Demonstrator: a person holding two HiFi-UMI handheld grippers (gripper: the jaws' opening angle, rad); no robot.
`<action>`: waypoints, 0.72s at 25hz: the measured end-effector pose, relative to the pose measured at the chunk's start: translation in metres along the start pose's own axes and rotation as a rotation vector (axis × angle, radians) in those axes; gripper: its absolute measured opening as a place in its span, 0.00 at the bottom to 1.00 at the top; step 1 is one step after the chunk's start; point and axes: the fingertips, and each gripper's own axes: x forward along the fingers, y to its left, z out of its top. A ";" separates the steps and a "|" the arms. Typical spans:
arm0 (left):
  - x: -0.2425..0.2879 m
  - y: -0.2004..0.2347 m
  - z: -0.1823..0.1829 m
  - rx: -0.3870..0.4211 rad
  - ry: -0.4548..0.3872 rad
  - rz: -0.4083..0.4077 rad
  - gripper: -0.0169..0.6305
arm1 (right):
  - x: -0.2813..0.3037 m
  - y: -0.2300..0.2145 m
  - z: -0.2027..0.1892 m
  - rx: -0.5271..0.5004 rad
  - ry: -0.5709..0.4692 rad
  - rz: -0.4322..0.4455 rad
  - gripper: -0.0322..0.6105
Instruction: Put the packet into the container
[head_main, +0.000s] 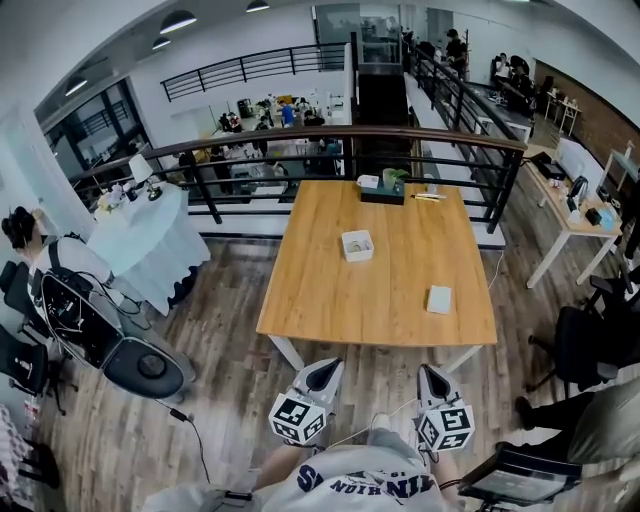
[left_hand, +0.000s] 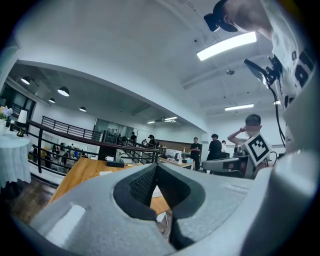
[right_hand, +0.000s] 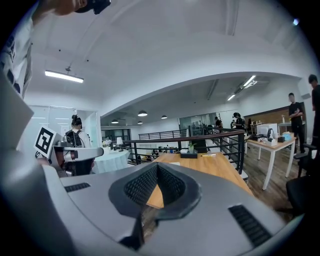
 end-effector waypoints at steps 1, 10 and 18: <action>0.006 0.003 0.002 0.003 -0.002 0.000 0.02 | 0.005 -0.004 0.002 0.001 -0.002 0.000 0.06; 0.052 0.017 0.005 -0.001 0.002 0.023 0.02 | 0.043 -0.043 0.011 0.006 -0.002 0.014 0.06; 0.083 0.027 0.016 0.010 0.003 0.047 0.02 | 0.073 -0.073 0.018 0.024 0.001 0.029 0.06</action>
